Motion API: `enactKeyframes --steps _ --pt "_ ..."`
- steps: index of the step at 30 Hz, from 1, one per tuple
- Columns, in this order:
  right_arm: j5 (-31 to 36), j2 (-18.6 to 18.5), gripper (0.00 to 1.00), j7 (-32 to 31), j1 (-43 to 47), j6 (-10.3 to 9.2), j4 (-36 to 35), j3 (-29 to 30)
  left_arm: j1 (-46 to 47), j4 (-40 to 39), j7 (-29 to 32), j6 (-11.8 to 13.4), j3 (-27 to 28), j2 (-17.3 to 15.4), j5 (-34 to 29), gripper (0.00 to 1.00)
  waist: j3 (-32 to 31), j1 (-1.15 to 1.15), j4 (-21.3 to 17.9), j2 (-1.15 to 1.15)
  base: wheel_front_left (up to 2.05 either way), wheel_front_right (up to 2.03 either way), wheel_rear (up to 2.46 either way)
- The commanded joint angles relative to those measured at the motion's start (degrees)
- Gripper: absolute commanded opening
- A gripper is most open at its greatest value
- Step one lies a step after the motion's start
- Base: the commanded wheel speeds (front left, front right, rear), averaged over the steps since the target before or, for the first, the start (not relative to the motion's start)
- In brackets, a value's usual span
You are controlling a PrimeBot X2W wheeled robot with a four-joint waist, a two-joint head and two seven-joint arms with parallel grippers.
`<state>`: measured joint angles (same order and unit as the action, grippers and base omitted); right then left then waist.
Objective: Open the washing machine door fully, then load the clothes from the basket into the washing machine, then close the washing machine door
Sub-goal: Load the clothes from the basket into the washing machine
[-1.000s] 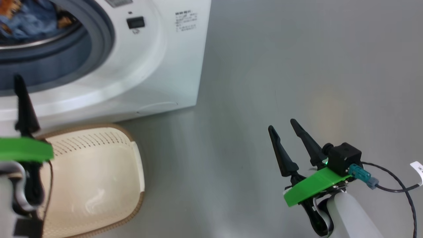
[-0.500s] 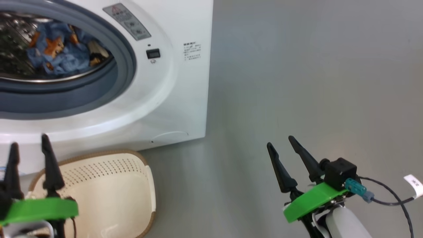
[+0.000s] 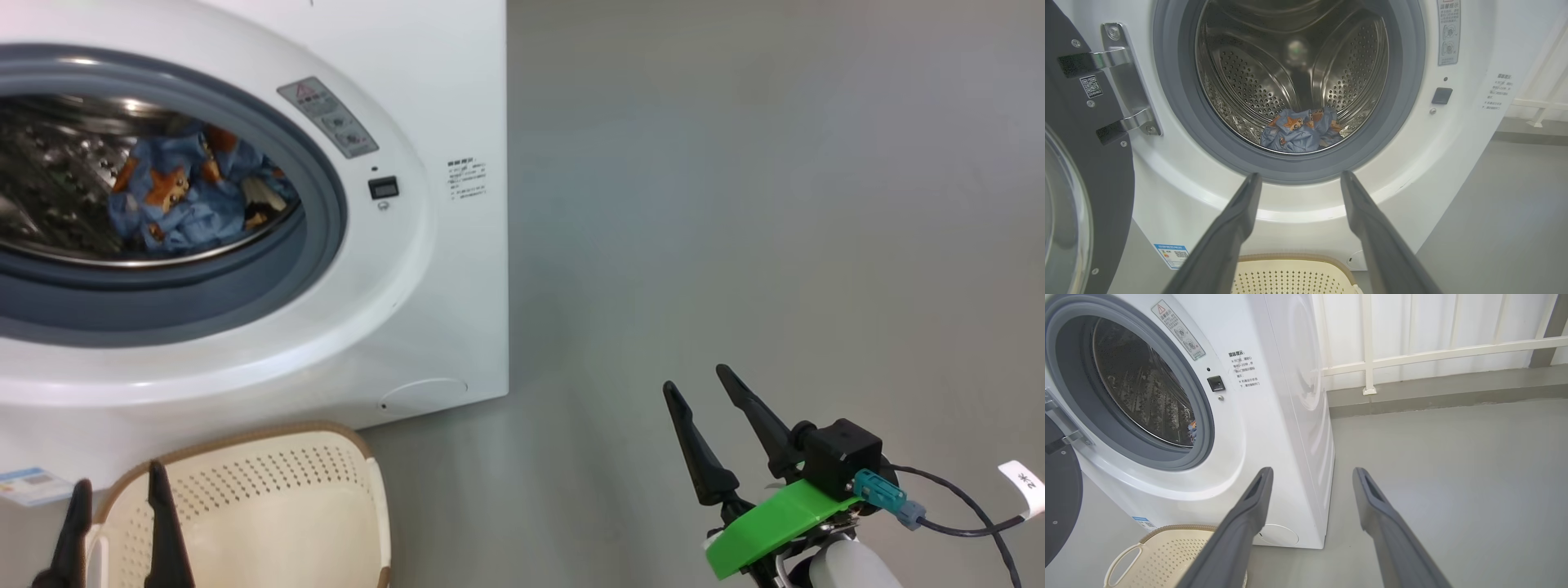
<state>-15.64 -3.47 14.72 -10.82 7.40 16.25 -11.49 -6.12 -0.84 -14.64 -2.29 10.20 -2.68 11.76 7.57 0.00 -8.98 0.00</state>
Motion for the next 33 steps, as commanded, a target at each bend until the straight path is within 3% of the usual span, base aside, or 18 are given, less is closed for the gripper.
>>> enactKeyframes --steps 1,6,25,33 --pt "0.9 0.1 1.0 0.3 -0.1 0.09 -1.7 -1.2 -0.2 -2.2 -0.4 0.4 2.0 -0.4 -0.7 1.0 -1.3 0.0 -0.7 0.0 0.0 0.0 0.0" --pt "1.6 -0.1 1.0 0.3 0.6 0.09 -2.3 -0.8 -3.3 -3.3 -0.4 1.4 0.5 -0.3 -2.8 1.0 -3.1 0.0 -0.8 0.0 0.0 0.0 0.0" --pt "4.1 -0.1 1.0 0.3 3.4 0.09 -4.4 2.1 -8.8 -3.7 -0.4 6.5 -2.9 -0.2 -0.7 1.0 -6.7 0.0 1.8 0.0 0.0 0.0 0.0" --pt "4.7 -0.1 1.0 0.3 4.0 0.09 -5.1 2.6 -9.4 -4.7 -0.4 6.9 -3.9 -0.2 -0.2 1.0 -7.0 0.0 2.8 0.0 0.0 0.0 0.0"
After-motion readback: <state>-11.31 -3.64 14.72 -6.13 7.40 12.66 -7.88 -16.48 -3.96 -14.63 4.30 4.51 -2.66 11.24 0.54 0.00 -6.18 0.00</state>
